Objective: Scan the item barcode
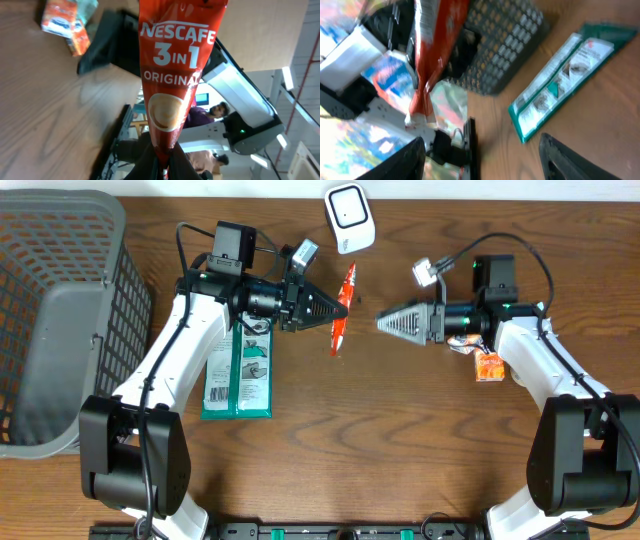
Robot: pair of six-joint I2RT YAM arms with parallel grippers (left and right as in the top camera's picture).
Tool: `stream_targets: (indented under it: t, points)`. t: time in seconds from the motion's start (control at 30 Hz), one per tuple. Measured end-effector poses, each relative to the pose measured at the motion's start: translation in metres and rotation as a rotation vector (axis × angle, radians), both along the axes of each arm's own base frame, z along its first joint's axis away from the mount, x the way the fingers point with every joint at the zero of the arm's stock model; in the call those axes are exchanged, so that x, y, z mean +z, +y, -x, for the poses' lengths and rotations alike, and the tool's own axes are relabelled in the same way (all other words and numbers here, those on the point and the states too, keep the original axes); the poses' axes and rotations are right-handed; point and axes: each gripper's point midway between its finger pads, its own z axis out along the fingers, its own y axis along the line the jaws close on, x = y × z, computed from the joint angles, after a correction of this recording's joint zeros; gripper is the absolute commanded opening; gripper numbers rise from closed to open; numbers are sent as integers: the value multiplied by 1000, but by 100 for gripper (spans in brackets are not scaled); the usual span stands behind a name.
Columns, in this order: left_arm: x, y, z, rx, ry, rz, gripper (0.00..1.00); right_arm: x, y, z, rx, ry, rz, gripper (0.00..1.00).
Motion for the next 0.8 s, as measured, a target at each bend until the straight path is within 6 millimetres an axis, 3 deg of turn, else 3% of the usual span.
stream_targets:
  t: [0.27,0.5,0.8]
  points:
    - [4,-8,8,-37,4,22,8,25,11,-10,39,-11,-39,58]
    - [8,-6,1,-27,-41,34,7,28,45,13,145,75,-41,56]
    - [8,-2,-2,-16,-46,35,7,28,68,30,214,102,-35,50]
